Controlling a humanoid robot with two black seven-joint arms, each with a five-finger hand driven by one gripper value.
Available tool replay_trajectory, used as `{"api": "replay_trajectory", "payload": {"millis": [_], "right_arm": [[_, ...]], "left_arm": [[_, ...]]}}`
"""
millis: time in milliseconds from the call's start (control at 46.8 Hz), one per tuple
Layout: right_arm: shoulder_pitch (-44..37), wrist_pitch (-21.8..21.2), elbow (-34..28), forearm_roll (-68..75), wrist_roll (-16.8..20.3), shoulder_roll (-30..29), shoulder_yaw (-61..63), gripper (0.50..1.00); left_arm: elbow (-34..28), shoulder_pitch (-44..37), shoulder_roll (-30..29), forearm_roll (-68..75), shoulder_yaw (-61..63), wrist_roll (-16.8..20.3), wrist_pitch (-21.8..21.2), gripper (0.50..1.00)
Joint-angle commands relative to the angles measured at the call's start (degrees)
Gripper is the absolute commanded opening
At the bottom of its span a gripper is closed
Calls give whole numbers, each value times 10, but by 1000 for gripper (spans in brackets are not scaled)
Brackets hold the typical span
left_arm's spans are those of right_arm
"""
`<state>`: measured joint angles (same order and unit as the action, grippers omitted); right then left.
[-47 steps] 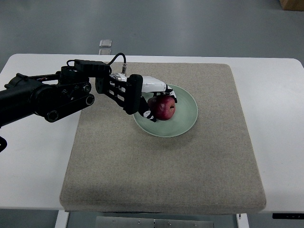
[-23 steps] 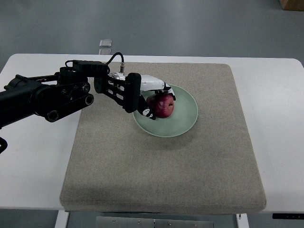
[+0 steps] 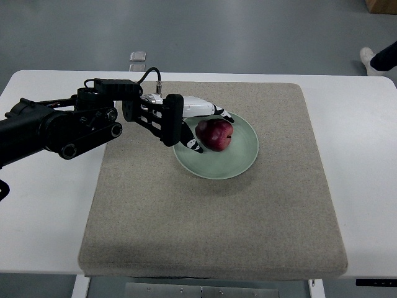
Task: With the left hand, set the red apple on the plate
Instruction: 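Lower the apple onto the plate and open the left hand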
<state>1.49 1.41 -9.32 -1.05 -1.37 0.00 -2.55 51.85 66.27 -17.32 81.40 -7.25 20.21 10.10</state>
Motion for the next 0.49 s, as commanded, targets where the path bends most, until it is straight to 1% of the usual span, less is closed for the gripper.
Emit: {"api": "replay_trajectory", "payload": {"millis": [0, 43, 278, 342, 470], "right_arm": [[0, 0, 0, 0, 1, 0, 0, 964], [0, 0, 0, 0, 0, 0, 0, 964], [0, 0, 0, 0, 0, 0, 0, 964], [0, 0, 0, 0, 0, 0, 0, 964], [0, 0, 0, 0, 0, 0, 0, 964]], "left_arm": [[0, 0, 0, -1, 1, 0, 0, 984], [0, 0, 0, -1, 0, 0, 0, 992], [-2, 0, -2, -2, -5, 0, 0, 992], [-15, 2, -3, -4, -7, 0, 0, 992], [-64, 4, -7, -18, -9, 1, 0, 992]]}}
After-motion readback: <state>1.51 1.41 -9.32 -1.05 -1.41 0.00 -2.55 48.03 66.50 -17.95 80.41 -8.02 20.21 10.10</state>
